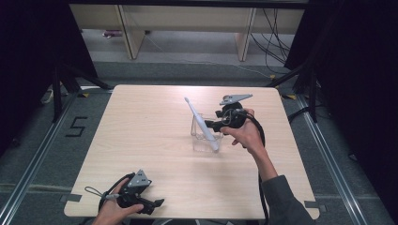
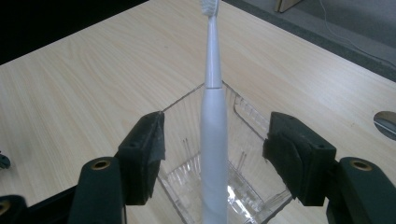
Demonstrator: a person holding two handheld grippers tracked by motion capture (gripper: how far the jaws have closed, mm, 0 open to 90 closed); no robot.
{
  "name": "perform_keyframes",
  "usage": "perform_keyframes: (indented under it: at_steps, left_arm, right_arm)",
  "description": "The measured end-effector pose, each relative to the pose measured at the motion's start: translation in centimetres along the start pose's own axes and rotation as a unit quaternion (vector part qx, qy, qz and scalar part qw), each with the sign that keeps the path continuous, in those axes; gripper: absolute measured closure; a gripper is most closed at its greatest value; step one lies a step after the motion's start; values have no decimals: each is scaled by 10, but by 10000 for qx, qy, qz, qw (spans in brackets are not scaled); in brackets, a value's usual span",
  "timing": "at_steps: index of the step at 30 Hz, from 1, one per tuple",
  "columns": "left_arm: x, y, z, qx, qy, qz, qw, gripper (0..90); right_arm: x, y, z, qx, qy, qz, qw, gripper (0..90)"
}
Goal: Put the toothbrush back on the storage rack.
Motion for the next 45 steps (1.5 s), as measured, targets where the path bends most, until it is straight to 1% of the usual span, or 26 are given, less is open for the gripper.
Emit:
perform_keyframes:
  at_steps: [3,6,10,11,12,13,16,17,22,23,24,25,26,27,28,29,30,31,32,34,36,39,40,41,44,45]
  left_arm:
    - [0,0,0,-7,-3,3,10000,148]
    - [0,0,1,-33,-34,-16,10000,148]
    - [0,0,0,1,3,3,10000,148]
    - [0,0,0,-1,2,7,10000,148]
    - [0,0,0,-2,7,9,10000,148]
    - [0,0,0,1,4,6,10000,148]
    - [0,0,-1,10,5,-17,10000,148]
    - [0,0,0,15,13,6,10000,148]
    - [0,0,0,15,9,8,10000,148]
    - [0,0,0,12,-2,2,10000,148]
    - [0,0,0,12,-3,-1,10000,148]
    - [0,0,0,-4,11,12,10000,148]
    - [0,0,0,18,0,-3,10000,148]
    - [0,0,0,17,-1,-1,10000,148]
    - [0,0,0,18,5,3,10000,148]
    - [0,0,0,20,3,1,10000,149]
    - [0,0,0,10,4,7,10000,148]
    - [0,0,0,12,3,5,10000,148]
    - [0,0,0,12,6,5,10000,148]
    - [0,1,0,-23,-28,-13,10000,148]
    - [0,0,1,-12,10,19,10000,149]
    - [0,1,1,-20,-21,-3,10000,148]
    - [1,0,2,-44,44,58,10000,149]
    - [1,0,2,-40,36,50,10000,148]
    - [0,0,1,-23,-2,14,10000,148]
    - [1,0,2,-48,48,60,10000,148]
  right_arm:
    - [-1,2,0,48,24,54,10000,357]
    - [-4,5,-1,22,-81,86,9999,349]
    - [-11,12,-2,4,-11,103,9999,348]
    - [-12,14,-1,-34,76,126,9999,348]
    - [-15,16,-2,11,25,126,9999,347]
    - [-15,18,-1,-7,117,181,9998,347]
    - [-21,24,-2,-34,92,244,9997,348]
    - [-26,26,-3,18,14,222,9998,347]
    - [-36,31,-3,58,15,315,9995,347]
    - [-39,33,-1,-18,22,296,9996,346]
    - [-40,33,0,-19,26,344,9994,345]
    - [-42,34,-2,36,-96,296,9995,343]
    - [-43,33,0,39,36,347,9994,338]
    - [-46,35,2,-73,1,298,9995,335]
    - [-48,35,1,-27,-98,259,9996,334]
    - [-48,35,3,-62,-22,319,9995,330]
    - [-49,35,2,-45,-111,311,9994,324]
    - [-50,36,4,-91,-13,326,9994,318]
    - [-53,37,5,-137,-50,289,9995,306]
    - [-54,37,2,-36,-133,322,9994,296]
    - [-55,37,2,-48,-178,352,9992,295]
    - [-57,39,2,-148,-77,331,9993,274]
    - [-56,39,2,-190,-111,395,9990,273]
    - [-57,39,0,-122,-113,380,9991,273]
    - [-60,41,-3,-130,-134,303,9994,264]
    - [-59,40,-4,-113,-30,365,9993,262]
Point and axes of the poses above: each handheld gripper's, and its own axes: y roughly backward along the jaws, x roughly out of its top, z roughly to its right, the point moved 7 cm from there along -y, roughly forward along the jaws, and after that the axes turned 15 degrees about -z, right-handed, at the moved point
